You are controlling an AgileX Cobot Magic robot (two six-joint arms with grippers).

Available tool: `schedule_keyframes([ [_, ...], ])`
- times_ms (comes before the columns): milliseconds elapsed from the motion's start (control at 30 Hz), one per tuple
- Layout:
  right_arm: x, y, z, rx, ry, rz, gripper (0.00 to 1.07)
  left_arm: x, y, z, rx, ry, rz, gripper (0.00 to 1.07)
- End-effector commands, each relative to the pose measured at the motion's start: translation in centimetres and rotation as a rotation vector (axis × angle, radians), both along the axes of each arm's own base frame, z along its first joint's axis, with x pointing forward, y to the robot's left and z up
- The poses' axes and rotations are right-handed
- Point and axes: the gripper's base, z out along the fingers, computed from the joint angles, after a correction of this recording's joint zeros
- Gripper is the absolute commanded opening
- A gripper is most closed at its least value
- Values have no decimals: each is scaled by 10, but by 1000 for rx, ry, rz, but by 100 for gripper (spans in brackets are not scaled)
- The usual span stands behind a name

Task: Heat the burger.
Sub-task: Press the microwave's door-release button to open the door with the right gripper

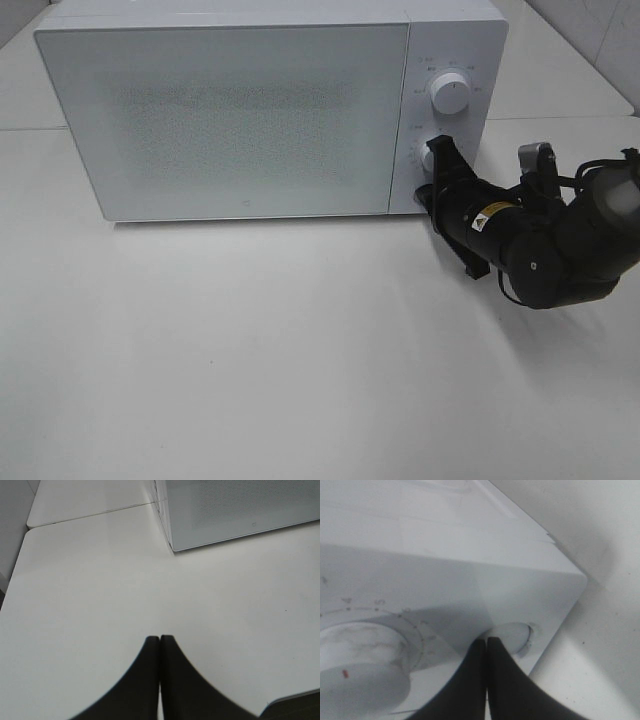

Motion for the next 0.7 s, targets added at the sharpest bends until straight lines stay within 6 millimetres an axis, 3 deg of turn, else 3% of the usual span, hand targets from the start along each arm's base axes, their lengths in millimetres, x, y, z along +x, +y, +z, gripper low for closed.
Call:
schedule_keyframes([
  [33,9,3,27,72,-169,2,0,-2,0,1,-13,-32,6,0],
  [333,12,4,30,81,-193,-7,0,-2,0,1,-13,-32,6,0],
  [700,34,11,46,118,-283,-14,0,-2,0,1,-13,-32,6,0],
])
